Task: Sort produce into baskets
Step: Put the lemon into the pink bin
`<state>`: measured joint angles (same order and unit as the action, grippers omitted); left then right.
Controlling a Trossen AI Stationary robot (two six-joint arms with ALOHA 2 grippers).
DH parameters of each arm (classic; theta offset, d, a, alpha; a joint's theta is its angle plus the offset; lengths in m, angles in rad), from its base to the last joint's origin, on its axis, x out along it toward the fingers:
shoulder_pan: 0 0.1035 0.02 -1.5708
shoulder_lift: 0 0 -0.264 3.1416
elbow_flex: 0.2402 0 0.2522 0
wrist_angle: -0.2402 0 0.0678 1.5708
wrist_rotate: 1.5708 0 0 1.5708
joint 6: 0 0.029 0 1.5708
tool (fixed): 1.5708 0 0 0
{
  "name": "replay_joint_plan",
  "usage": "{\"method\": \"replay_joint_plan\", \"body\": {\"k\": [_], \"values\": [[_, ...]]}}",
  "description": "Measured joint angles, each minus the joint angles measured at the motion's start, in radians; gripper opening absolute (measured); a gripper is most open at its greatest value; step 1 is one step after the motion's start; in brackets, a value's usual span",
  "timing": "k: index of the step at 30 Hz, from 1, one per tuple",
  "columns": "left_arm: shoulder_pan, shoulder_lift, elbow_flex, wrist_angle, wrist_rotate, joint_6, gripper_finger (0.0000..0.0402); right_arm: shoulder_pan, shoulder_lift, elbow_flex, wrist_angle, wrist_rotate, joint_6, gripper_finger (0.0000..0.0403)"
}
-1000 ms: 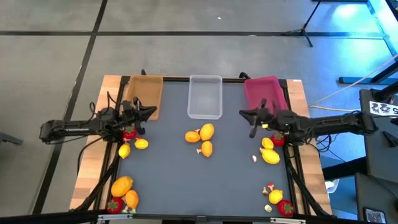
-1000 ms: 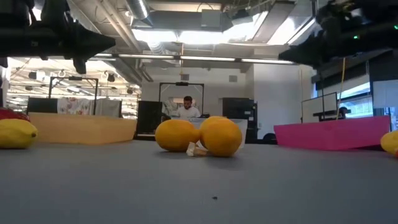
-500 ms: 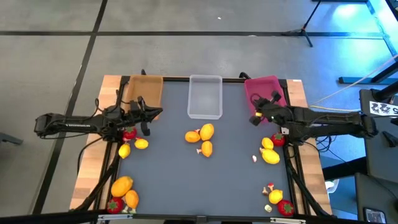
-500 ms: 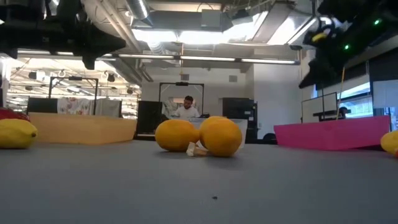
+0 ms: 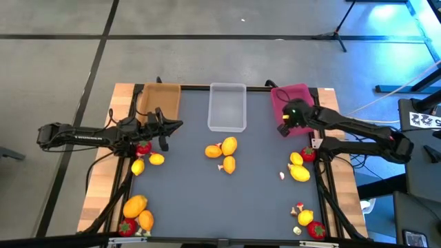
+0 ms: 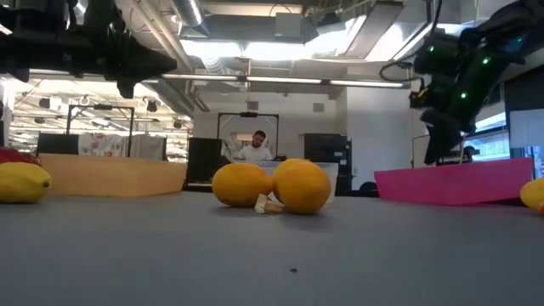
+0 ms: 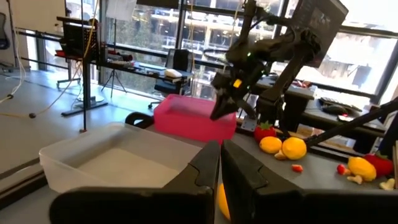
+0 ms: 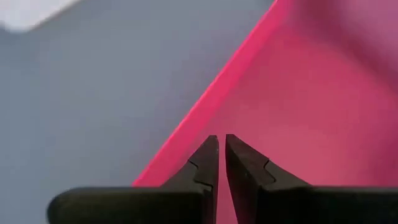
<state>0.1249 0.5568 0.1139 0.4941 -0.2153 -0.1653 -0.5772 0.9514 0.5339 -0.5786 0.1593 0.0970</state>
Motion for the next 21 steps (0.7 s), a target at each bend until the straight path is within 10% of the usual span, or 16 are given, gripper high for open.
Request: {"method": "replay_joint_plan", "body": {"k": [21], "values": [[0.0, 0.002, 0.0, 0.038, 0.0, -0.087, 0.0015, 0.001, 0.157, 0.001, 0.174, -0.144, -0.033, 0.003]]}}
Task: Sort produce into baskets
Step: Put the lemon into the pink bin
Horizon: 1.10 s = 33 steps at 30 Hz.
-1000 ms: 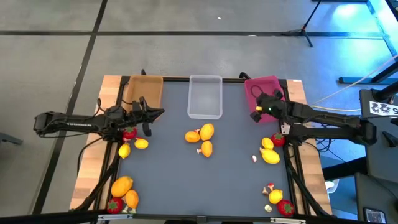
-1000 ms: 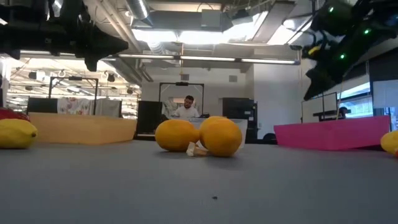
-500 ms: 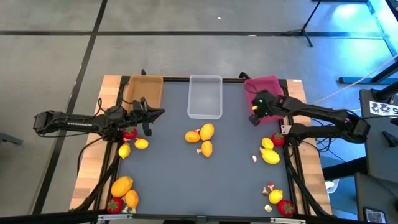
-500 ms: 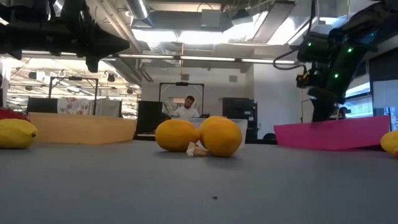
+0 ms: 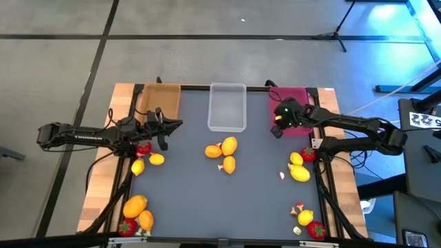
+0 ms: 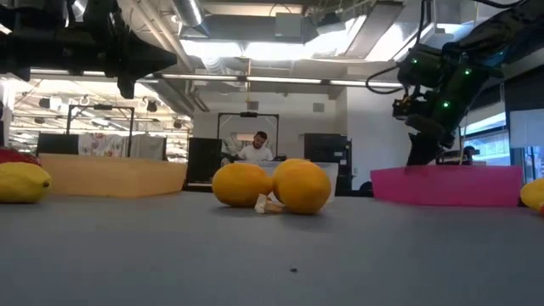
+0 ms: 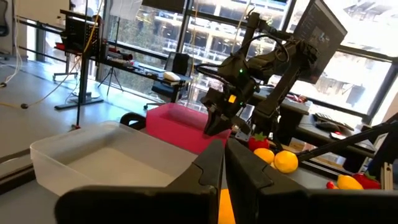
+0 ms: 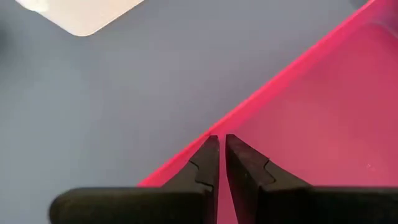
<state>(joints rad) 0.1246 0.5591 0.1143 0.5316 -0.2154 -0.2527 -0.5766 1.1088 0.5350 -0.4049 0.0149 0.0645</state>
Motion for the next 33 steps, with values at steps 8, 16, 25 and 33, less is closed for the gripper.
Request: {"method": "replay_joint_plan", "body": {"k": [8, 16, 25, 33], "values": [[0.0, 0.0, 0.0, 0.006, 0.0, 0.005, 0.0015, 0.13, -0.058, 0.136, -0.074, -0.038, 0.009, 0.003], [0.0, 0.0, 0.0, 0.031, 0.0, -0.011, 0.0015, 0.383, -0.038, 0.184, 0.169, -0.062, 0.099, 0.003], [-0.026, 0.0, 0.0, 0.086, 0.002, 0.022, 0.0015, 0.49, 0.067, 0.185, 0.457, -0.038, 0.149, 0.0056], [-0.026, 0.001, 0.0, 0.083, 0.003, 0.026, 0.0015, 0.536, 0.276, 0.31, 0.36, -0.114, 0.066, 0.0231]]}}
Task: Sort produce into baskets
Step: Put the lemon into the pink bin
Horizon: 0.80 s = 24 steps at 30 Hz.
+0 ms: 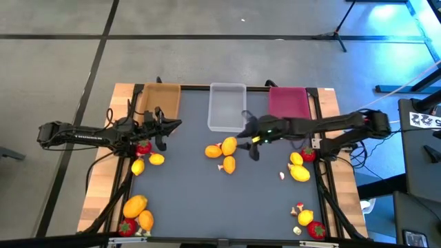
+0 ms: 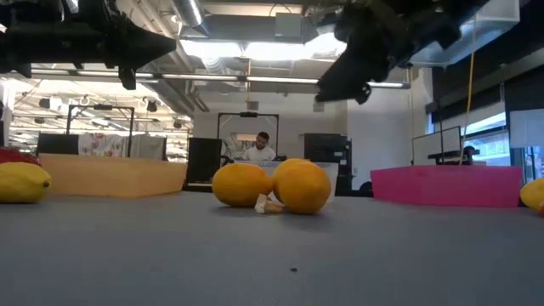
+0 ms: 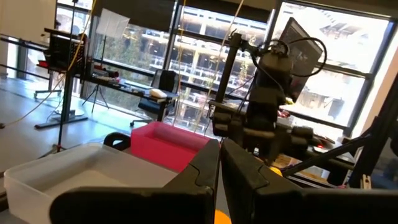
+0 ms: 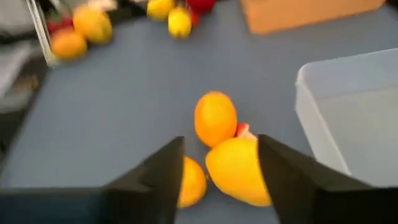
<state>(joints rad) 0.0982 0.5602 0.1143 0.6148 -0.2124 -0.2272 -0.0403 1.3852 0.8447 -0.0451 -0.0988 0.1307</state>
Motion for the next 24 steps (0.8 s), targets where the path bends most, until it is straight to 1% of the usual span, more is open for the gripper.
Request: {"method": "replay_joint_plan", "body": {"k": [3, 5, 7, 10, 12, 18, 20, 22, 24], "values": [[0.0, 0.0, 0.0, 0.0, 0.0, 0.0, 0.0015, 0.017, 0.09, 0.085, -0.103, 0.038, -0.101, 0.03], [0.0, 0.0, 0.0, -0.001, 0.0, 0.0, 0.0015, 0.018, 0.142, 0.14, -0.152, 0.071, -0.152, 0.0337], [0.0, 0.0, 0.0, -0.001, 0.0, 0.0, 0.0015, 0.016, 0.179, 0.18, -0.2, 0.106, -0.195, 0.0365], [0.0, 0.0, 0.0, -0.003, 0.0, -0.001, 0.0015, 0.014, 0.22, 0.211, -0.202, 0.149, -0.246, 0.0392], [0.0, 0.0, 0.0, -0.005, 0.0, -0.005, 0.0015, 0.014, 0.234, 0.215, -0.191, 0.16, -0.254, 0.0397], [0.0, 0.009, 0.0, -0.005, 0.0, -0.01, 0.0015, 0.015, 0.257, 0.215, -0.199, 0.148, -0.334, 0.0381], [0.0, 0.013, 0.0, -0.004, -0.001, -0.01, 0.0015, 0.015, 0.268, 0.216, -0.193, 0.12, -0.378, 0.0378], [0.0, 0.022, 0.0, -0.004, -0.006, -0.01, 0.0015, 0.015, 0.275, 0.213, -0.211, 0.114, -0.435, 0.0376], [0.0, 0.025, 0.0, -0.005, -0.007, -0.01, 0.0015, 0.014, 0.289, 0.216, -0.189, 0.114, -0.495, 0.0374]]}}
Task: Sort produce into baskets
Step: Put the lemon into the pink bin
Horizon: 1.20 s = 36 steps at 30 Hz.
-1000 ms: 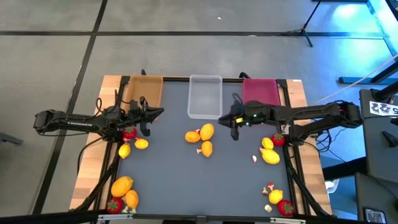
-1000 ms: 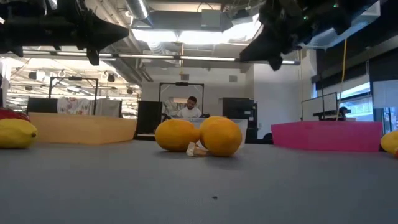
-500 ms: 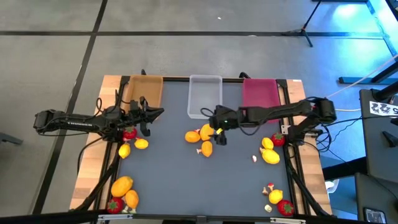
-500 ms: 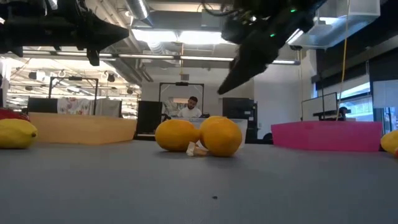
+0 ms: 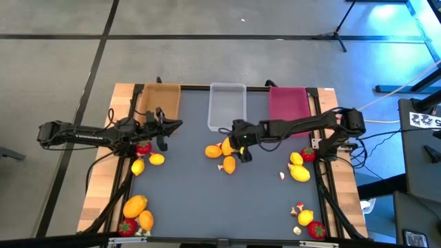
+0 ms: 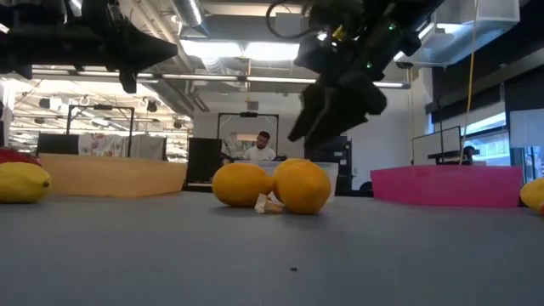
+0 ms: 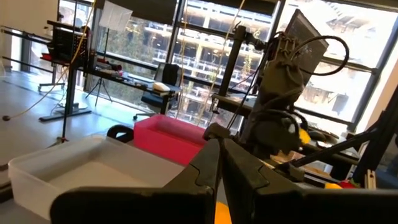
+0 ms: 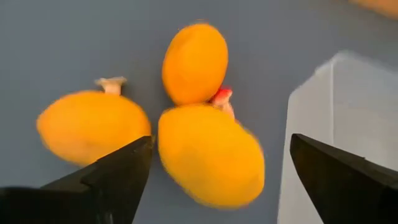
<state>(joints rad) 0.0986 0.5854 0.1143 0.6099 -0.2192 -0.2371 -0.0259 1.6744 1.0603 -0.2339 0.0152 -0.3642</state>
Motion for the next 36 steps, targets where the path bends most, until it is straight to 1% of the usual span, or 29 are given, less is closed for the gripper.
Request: {"method": "replay_joint_plan", "body": {"k": [6, 9, 16, 19, 22, 25, 28, 32, 36], "values": [[0.0, 0.018, 0.0, 0.007, 0.0, 0.0, 0.0015, 0.0, 0.054, -0.001, 0.002, 0.013, -0.119, 0.0374], [0.0, 0.025, 0.0, 0.01, -0.001, 0.001, 0.0015, 0.0, 0.08, -0.001, 0.0, 0.026, -0.132, 0.0374], [0.0, 0.03, 0.0, 0.008, -0.002, 0.001, 0.0015, -0.001, 0.108, -0.001, 0.005, 0.019, -0.135, 0.037], [0.0, 0.03, 0.0, 0.009, -0.002, 0.001, 0.0015, -0.001, 0.122, -0.001, 0.02, 0.013, -0.136, 0.035], [0.0, 0.03, 0.0, 0.015, -0.002, 0.001, 0.0015, -0.001, 0.124, 0.001, 0.03, -0.005, -0.136, 0.0316], [0.0, 0.03, 0.0, 0.016, -0.002, 0.001, 0.0015, 0.0, 0.123, 0.0, 0.035, 0.001, -0.134, 0.028], [0.0, 0.03, 0.0, 0.015, -0.002, 0.001, 0.0015, 0.0, 0.119, -0.001, 0.032, 0.001, -0.112, 0.0255], [0.0, 0.03, 0.0, 0.016, -0.002, 0.0, 0.0015, 0.001, 0.119, 0.008, 0.019, 0.021, -0.026, 0.0249], [0.0, 0.03, 0.0, 0.015, -0.002, -0.005, 0.0015, 0.001, 0.102, 0.031, -0.022, -0.003, 0.044, 0.0249]]}}
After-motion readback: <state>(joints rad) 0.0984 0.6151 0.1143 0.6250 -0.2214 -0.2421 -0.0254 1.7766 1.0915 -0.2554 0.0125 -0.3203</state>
